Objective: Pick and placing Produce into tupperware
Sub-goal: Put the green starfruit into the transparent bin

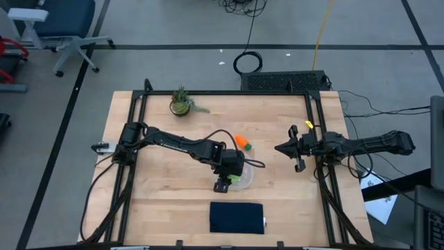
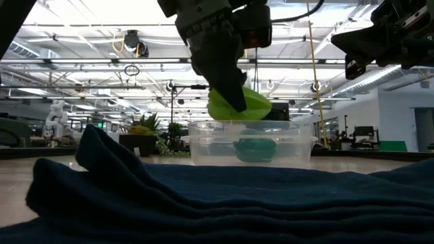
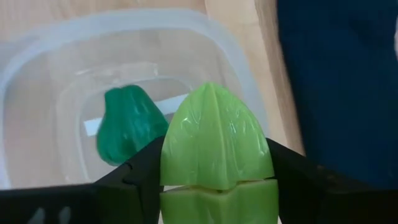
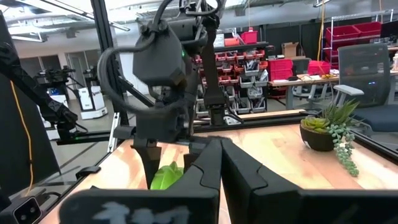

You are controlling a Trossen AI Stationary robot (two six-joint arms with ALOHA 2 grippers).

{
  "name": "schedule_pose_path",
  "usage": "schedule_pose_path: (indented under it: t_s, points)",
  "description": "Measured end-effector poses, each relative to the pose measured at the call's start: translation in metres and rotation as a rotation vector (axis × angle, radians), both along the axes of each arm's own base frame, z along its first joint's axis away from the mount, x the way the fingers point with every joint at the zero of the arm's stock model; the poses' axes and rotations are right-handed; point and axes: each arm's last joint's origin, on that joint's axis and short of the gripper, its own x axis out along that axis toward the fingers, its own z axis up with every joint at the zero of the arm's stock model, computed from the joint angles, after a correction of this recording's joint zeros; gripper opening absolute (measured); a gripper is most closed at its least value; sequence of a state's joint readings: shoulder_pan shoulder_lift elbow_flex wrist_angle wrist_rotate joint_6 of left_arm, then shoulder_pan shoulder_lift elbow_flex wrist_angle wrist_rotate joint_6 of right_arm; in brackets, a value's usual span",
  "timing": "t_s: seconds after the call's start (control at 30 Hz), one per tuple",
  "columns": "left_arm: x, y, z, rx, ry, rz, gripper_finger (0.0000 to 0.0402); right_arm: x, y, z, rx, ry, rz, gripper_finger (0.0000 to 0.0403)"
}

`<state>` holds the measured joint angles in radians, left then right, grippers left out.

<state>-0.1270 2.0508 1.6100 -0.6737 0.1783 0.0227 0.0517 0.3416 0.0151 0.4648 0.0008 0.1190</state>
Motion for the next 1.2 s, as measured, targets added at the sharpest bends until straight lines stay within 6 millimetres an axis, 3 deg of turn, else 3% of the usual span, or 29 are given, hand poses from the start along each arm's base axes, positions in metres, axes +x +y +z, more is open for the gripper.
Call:
schedule_pose_path:
  t_s: [0.3,0.57,0.73,1.2]
  points:
    - [0.002,-0.001,-0.005,0.017,0.006,0.004,0.0240,0.000,0.000,-0.001,-0.001,0.008,0.002,0.0000]
    - [0.001,0.000,-0.004,0.015,0.005,0.005,0.0221,0.000,0.000,-0.001,-0.001,0.014,0.002,0.0000]
    - [0.001,0.000,-0.005,0.016,0.009,0.002,0.0239,0.000,0.000,-0.002,-0.001,0.018,0.002,0.0000]
    - [-0.006,-0.001,-0.024,0.022,0.042,0.021,0.0231,0.000,0.000,-0.003,-0.002,0.029,0.002,0.0000]
